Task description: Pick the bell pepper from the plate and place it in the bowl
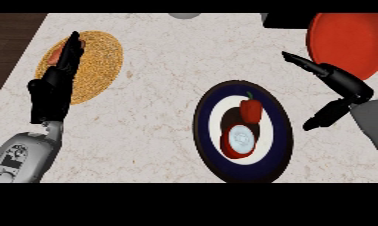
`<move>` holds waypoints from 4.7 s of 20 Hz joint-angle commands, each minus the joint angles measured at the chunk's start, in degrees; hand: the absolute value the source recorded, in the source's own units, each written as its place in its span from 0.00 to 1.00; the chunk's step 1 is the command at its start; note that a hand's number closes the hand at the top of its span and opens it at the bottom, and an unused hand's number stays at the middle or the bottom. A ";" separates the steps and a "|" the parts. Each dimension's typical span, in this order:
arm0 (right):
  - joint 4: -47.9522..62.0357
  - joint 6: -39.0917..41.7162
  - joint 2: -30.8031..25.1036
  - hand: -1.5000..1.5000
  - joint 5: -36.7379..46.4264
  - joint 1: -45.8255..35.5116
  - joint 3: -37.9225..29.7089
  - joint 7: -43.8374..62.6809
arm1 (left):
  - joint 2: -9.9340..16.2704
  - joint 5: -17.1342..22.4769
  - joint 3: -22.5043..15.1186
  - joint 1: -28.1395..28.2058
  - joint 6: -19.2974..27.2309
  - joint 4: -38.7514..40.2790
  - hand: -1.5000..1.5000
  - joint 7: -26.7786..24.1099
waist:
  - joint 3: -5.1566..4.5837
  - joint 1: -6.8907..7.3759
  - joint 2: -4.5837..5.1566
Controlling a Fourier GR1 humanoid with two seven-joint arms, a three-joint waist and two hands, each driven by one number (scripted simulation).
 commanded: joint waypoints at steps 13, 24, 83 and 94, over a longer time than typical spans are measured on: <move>4.79 -2.20 11.25 0.00 15.84 -4.08 6.20 6.20 | -2.47 -2.12 4.92 3.37 -4.46 -0.37 0.50 -2.13 | -0.08 -0.99 -0.25; 18.71 -3.78 16.69 0.00 22.99 -9.44 0.99 -0.54 | -4.35 -7.01 6.60 4.98 -6.47 -6.89 0.50 3.07 | -0.04 -0.60 -0.19; 23.88 -108.98 21.60 1.00 25.97 -35.37 -30.37 64.80 | -8.36 -10.08 10.96 3.82 -8.93 -2.63 0.50 1.20 | -0.02 -2.08 -0.42; 23.98 -107.48 11.47 1.00 24.27 -21.75 -35.17 61.22 | -9.33 -10.35 9.86 1.63 -10.48 -4.93 0.50 3.75 | 0.01 0.05 0.34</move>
